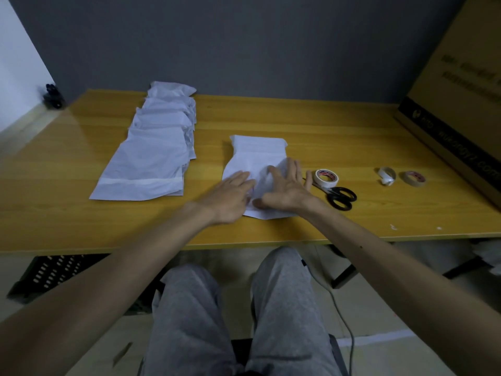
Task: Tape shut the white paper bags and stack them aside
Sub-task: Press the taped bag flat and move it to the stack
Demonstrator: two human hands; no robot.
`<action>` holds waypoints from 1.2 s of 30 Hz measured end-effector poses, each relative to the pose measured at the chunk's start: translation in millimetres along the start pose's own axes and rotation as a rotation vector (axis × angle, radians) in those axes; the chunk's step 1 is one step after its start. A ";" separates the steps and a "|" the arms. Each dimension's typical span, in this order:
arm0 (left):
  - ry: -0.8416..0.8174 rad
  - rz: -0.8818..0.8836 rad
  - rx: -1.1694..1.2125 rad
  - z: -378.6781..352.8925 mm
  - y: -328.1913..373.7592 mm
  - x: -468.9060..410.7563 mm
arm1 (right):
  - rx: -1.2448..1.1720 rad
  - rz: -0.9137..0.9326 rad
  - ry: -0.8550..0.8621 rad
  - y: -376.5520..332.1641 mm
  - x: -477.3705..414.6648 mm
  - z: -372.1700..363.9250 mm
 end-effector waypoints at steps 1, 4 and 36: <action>0.005 0.003 -0.037 -4.7 -3.0 -0.3 | -0.006 -0.004 0.000 1.2 0.2 -0.4; -0.039 0.052 -0.090 -12.6 -10.9 1.9 | -0.054 -0.032 -0.015 4.6 0.0 -2.8; -0.092 0.117 -0.180 -17.0 -11.7 10.6 | -0.320 -0.057 -0.031 59.3 3.9 20.7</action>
Point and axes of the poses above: each hand's wrist, its own x-axis away from the middle knuckle, its own z-axis out of the back of the hand, y = z × x, the point moved 4 cm from there along -x, towards the middle knuckle, and after that the axes turned 7 degrees about -x, right-handed, at the moved point
